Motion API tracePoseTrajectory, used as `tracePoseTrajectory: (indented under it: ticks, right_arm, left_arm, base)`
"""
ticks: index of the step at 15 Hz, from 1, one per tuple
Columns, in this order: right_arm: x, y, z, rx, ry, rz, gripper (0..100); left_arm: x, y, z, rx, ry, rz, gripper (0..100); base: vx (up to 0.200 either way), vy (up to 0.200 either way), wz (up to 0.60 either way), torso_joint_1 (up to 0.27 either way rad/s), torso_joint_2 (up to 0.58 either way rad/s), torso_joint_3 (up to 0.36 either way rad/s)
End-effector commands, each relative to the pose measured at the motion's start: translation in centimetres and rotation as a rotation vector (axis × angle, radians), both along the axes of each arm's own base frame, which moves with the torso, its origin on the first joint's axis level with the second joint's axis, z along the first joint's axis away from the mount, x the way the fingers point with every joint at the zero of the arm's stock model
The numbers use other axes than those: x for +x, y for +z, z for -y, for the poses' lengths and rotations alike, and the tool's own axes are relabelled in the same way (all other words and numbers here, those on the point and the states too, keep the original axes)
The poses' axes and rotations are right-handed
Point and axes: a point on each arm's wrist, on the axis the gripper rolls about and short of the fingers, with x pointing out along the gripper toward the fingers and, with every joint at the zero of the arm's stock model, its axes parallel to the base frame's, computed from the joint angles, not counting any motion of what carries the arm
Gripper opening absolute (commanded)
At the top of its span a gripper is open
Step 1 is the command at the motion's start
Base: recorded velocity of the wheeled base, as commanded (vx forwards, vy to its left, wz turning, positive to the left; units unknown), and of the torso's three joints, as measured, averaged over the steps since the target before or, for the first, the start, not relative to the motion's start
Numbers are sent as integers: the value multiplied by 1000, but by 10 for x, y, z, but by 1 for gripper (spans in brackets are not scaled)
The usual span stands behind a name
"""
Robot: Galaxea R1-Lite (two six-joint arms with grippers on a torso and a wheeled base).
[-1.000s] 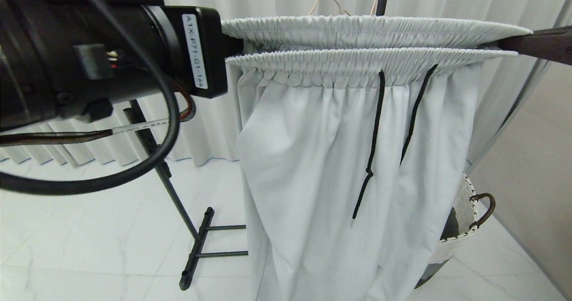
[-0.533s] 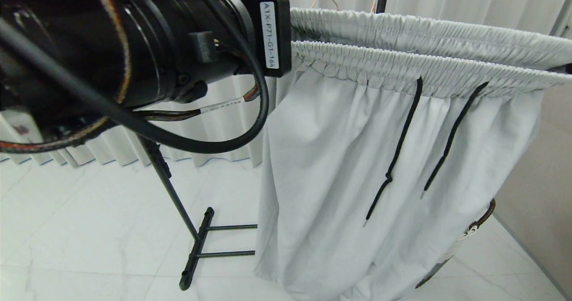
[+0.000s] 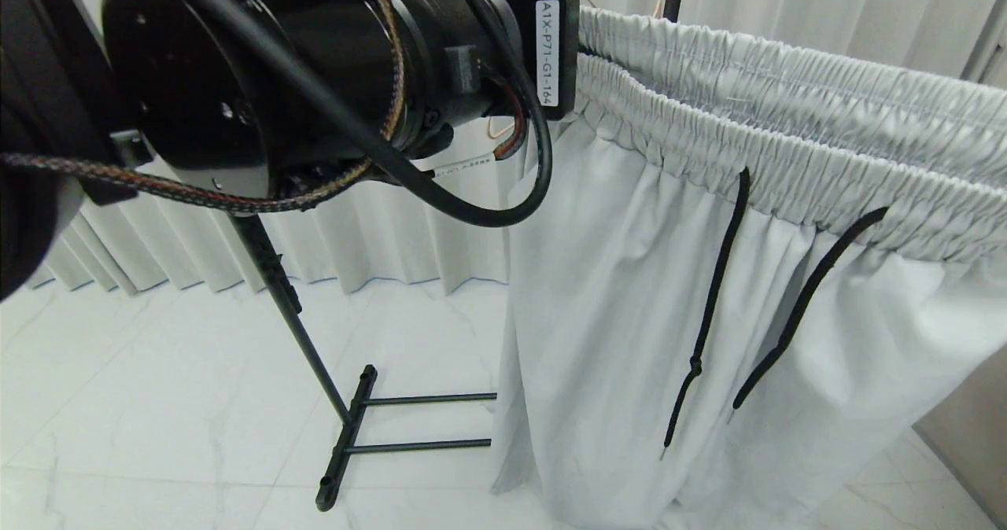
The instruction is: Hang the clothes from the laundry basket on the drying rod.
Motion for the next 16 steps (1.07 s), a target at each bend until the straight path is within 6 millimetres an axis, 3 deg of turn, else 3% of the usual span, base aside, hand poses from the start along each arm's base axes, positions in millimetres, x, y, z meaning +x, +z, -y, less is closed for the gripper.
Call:
tracePoseTrajectory:
  ticks: [1, 5, 8, 11, 12, 13, 16]
  right_arm:
    - [-1, -1, -2, -5, 21, -2, 0]
    - [5, -8, -3, -44, -133, 4, 0]
    - [15, -8, -15, -51, -208, 10, 0]
    - [47, -2, -34, 5, -329, 44, 0]
    - [53, -1, -37, 17, -343, 51, 0]
    - [71, 1, -54, 73, -358, 79, 0]
    - [98, -2, -85, 144, -352, 109, 0]
  left_arm:
    - [0, -2, -1, 16, 1, -13, 0]
    - [-24, -5, -30, 77, -3, -87, 0]
    - [-58, -10, -66, 96, -19, -146, 0]
    - [-89, -26, -93, 103, -60, -172, 0]
    - [-97, -30, -95, 110, -91, -175, 0]
    - [-104, -33, -98, 112, -118, -177, 0]
    - [-131, -34, -99, 108, -266, -156, 0]
  base:
    - [0, 0, 0, 0, 0, 0]
    - [0, 0, 0, 0, 0, 0]
    - [0, 0, 0, 0, 0, 0]
    - [0, 0, 0, 0, 0, 0]
    - [0, 0, 0, 0, 0, 0]
    - [0, 0, 0, 0, 0, 0]
    - [0, 0, 0, 0, 0, 0]
